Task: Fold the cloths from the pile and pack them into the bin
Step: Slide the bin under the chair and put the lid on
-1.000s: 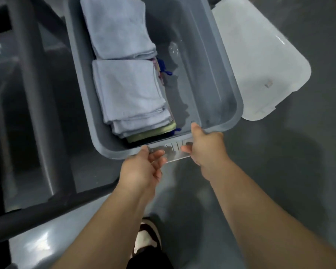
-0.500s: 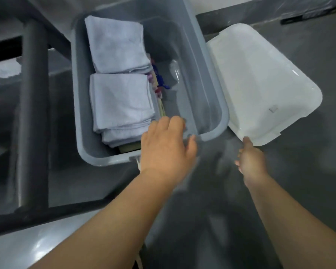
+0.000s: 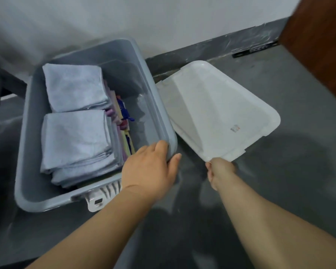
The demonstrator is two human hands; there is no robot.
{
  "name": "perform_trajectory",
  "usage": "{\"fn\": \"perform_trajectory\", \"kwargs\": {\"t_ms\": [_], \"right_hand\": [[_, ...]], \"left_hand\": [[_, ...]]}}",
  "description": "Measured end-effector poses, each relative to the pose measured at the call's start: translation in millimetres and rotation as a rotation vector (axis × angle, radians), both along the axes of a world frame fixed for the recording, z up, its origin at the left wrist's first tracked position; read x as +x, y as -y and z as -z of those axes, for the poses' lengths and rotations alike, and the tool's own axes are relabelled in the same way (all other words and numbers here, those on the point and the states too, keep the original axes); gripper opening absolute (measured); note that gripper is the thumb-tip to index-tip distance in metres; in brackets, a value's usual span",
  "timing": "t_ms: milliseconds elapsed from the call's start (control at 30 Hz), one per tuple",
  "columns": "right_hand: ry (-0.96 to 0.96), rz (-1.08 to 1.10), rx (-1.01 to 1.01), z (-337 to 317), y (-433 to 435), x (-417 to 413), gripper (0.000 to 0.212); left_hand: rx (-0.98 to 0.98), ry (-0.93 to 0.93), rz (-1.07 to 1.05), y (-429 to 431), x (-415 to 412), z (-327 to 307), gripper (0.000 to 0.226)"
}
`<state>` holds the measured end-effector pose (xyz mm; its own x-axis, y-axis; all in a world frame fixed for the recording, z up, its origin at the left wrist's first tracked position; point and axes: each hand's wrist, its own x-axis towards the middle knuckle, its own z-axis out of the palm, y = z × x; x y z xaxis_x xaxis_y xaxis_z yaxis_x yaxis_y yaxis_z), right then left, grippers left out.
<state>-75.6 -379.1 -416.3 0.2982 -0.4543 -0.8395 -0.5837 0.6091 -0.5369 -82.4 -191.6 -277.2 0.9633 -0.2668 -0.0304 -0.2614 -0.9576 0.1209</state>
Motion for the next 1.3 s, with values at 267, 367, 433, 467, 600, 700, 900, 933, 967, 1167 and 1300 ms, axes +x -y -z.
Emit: {"fn": "perform_trajectory", "kwargs": {"t_ms": [267, 367, 433, 467, 600, 700, 900, 933, 967, 1167, 1300], "right_hand": [[0.424, -0.423, -0.394, -156.5, -18.6, -15.0, 0.046], [0.407, -0.84, -0.765, -181.0, -20.5, -31.8, 0.03], [0.416, -1.021, -0.998, -182.8, -21.3, -42.7, 0.032], [0.438, -1.097, -1.12, -181.4, -23.5, -47.8, 0.034], [0.486, -1.393, -1.492, -165.2, -28.8, -51.2, 0.06], [0.518, -1.414, -1.626, -153.1, -34.4, -50.8, 0.068], [0.616, -1.404, -1.731, -137.5, -48.9, -62.6, 0.073], [0.615, -1.403, -1.71, -137.5, -52.0, -61.6, 0.075], [0.614, -1.398, -1.68, -137.4, -54.4, -61.5, 0.077], [0.516, -1.108, -1.007, -145.6, -78.1, -56.6, 0.06], [0.463, -0.871, -0.694, -156.2, -106.3, -44.4, 0.071]], "left_hand": [[-0.874, -0.218, -0.169, 17.5, -3.7, -77.1, 0.042], [-1.013, -0.124, -0.173, 20.5, -8.8, -107.7, 0.037], [-1.088, -0.051, -0.235, 17.5, -9.9, -121.8, 0.038], [-1.135, -0.023, -0.285, 14.2, -10.4, -127.3, 0.038], [-1.336, -0.047, -0.683, -6.4, -4.9, -127.6, 0.035], [-1.339, -0.114, -0.91, -34.8, -6.1, -117.7, 0.026], [-1.342, -0.294, -1.198, -71.8, -7.1, -98.8, 0.091], [-1.376, -0.282, -1.209, -74.4, -5.7, -94.8, 0.082], [-1.407, -0.259, -1.187, -76.5, -3.6, -91.5, 0.066], [-1.473, -0.126, -1.154, -84.2, -7.3, -84.6, 0.025], [-1.639, -0.126, -1.299, -95.2, -26.1, -71.4, 0.012]]}}
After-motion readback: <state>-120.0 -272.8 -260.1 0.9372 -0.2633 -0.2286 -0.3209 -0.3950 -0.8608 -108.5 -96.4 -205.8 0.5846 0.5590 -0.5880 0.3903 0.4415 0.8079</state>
